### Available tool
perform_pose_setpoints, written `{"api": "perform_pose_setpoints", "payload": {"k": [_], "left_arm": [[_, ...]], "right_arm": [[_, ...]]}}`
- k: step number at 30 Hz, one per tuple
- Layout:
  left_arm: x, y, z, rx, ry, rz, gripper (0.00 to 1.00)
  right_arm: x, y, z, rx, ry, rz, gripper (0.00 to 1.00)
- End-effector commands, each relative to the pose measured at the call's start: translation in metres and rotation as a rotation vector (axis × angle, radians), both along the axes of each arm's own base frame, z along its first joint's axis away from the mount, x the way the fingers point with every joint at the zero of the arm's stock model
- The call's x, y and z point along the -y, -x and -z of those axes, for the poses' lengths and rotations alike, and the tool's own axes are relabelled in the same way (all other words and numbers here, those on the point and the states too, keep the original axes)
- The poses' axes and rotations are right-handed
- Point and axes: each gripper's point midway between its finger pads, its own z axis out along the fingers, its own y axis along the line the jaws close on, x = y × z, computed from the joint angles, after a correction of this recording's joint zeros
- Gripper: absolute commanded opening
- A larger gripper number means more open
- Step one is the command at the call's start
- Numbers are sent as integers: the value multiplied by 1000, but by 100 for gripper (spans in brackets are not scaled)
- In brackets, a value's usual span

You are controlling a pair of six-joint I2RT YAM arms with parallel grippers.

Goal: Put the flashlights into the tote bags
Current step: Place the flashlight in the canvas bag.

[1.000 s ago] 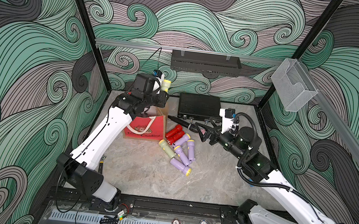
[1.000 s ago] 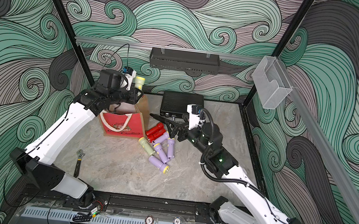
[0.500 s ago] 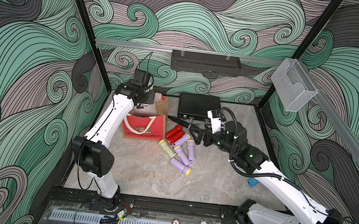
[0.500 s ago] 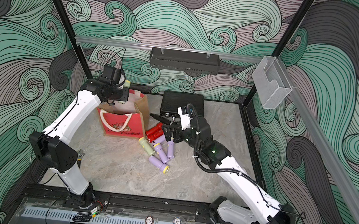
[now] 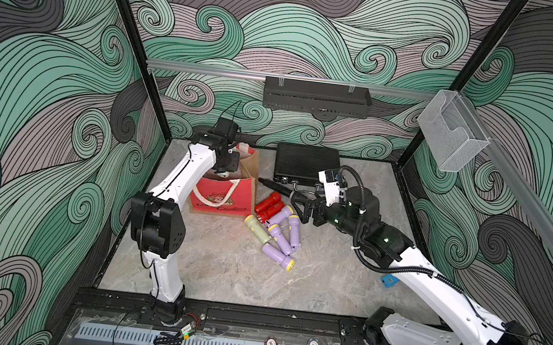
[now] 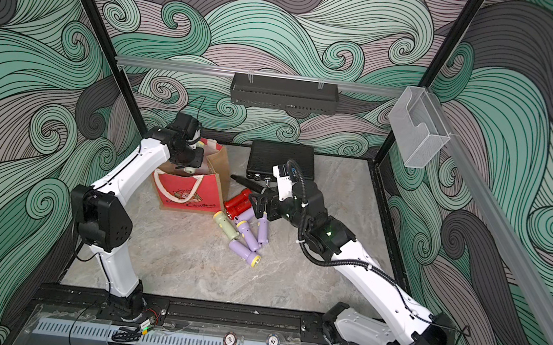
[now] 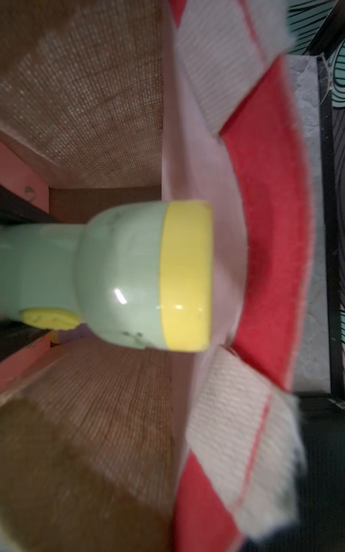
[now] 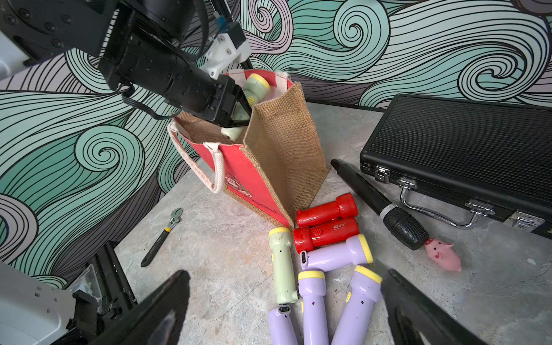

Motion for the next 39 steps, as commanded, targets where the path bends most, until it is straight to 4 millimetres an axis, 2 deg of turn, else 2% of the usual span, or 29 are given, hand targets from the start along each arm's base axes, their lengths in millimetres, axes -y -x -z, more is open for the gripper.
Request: {"api": "perform_pose_setpoints", "payload": {"k": [1, 6, 16, 25, 29, 33, 39], "left_arm": [[-6, 12, 22, -103, -22, -20, 0], [-10, 16, 55, -176, -41, -31, 0], [-15, 15, 99, -255, -62, -51, 0], [-15, 22, 126, -300, -54, -77, 0], [-14, 24, 129, -296, -41, -83, 0], [-12, 25, 129, -290, -24, -90, 8], [-12, 20, 97, -212, -8, -93, 26]], "right_arm": [[0, -1, 0, 18, 4, 5, 99], [-3, -3, 0, 17, 9, -1, 99], [-3, -4, -4, 24, 4, 2, 99], [0, -4, -5, 34, 11, 11, 99], [1, -4, -3, 34, 16, 16, 99], [1, -3, -4, 32, 9, 15, 99], [5, -1, -4, 32, 7, 22, 99]]}}
